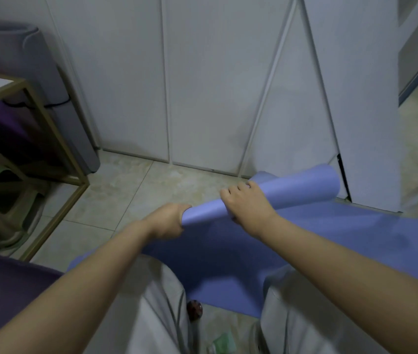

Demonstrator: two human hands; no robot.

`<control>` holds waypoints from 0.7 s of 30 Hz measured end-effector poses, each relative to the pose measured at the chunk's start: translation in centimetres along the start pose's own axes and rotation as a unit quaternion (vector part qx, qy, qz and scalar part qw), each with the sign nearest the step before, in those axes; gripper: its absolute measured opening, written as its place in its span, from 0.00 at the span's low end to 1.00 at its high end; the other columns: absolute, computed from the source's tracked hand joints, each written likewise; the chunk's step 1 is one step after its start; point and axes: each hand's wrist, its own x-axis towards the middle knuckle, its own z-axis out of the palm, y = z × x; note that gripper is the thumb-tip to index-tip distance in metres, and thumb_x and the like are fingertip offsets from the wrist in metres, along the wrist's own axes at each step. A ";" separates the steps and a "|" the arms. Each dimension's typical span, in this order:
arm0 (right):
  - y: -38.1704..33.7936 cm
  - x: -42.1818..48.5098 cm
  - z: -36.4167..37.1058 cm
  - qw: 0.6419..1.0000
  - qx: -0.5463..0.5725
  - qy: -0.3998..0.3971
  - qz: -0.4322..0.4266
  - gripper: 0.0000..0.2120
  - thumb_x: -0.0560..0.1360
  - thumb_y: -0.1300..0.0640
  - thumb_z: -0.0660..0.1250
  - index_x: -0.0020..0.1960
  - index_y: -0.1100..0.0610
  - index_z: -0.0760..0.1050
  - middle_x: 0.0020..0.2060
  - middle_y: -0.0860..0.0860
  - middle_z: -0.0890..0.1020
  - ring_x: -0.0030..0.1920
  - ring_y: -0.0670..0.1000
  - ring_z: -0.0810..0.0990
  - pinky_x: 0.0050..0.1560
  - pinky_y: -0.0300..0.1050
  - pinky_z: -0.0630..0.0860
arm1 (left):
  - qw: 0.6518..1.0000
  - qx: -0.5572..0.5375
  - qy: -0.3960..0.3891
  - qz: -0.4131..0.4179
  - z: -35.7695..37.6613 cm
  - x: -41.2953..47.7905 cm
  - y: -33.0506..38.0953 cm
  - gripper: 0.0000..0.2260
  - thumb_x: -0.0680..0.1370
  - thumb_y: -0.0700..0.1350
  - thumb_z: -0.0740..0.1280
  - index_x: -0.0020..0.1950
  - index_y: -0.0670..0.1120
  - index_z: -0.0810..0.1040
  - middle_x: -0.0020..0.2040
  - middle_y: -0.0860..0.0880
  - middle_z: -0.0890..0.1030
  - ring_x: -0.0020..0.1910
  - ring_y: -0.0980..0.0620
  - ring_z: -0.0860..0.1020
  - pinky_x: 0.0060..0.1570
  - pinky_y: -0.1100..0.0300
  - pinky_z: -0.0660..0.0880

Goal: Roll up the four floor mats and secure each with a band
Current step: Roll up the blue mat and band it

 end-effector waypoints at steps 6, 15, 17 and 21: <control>1.4 -1.1 0.0 0.995 0.078 -0.046 -0.037 0.08 0.76 0.62 0.60 0.48 0.55 0.60 0.52 0.56 0.78 0.52 0.59 0.77 0.38 0.46 0.59 | 0.983 -0.018 -0.182 -0.011 -0.6 1.1 1.4 0.13 0.71 0.40 0.71 0.54 0.46 0.74 0.49 0.48 0.75 0.48 0.51 0.73 0.45 0.63 0.71; 3.5 0.3 -0.3 0.971 0.184 -0.152 -0.032 0.11 0.74 0.59 0.62 0.56 0.56 0.72 0.52 0.53 0.79 0.50 0.56 0.77 0.45 0.47 0.70 | 0.951 0.089 0.295 0.004 4.3 -0.7 3.2 0.14 0.64 0.35 0.68 0.47 0.46 0.75 0.43 0.49 0.79 0.43 0.42 0.77 0.38 0.55 0.65; 3.9 0.8 -0.7 0.963 0.198 -0.177 -0.033 0.10 0.73 0.59 0.62 0.53 0.55 0.74 0.49 0.52 0.81 0.45 0.55 0.76 0.43 0.46 0.70 | 0.928 0.105 0.358 0.021 5.0 -0.5 3.4 0.17 0.56 0.33 0.71 0.41 0.46 0.75 0.35 0.49 0.77 0.34 0.43 0.76 0.32 0.55 0.67; 4.4 1.0 -1.0 0.949 0.202 -0.237 -0.040 0.11 0.71 0.56 0.68 0.54 0.55 0.75 0.50 0.52 0.81 0.47 0.55 0.78 0.45 0.45 0.73 | 0.965 0.072 0.253 0.016 3.3 -0.1 4.0 0.13 0.68 0.37 0.67 0.50 0.45 0.73 0.46 0.47 0.79 0.45 0.40 0.76 0.38 0.56 0.64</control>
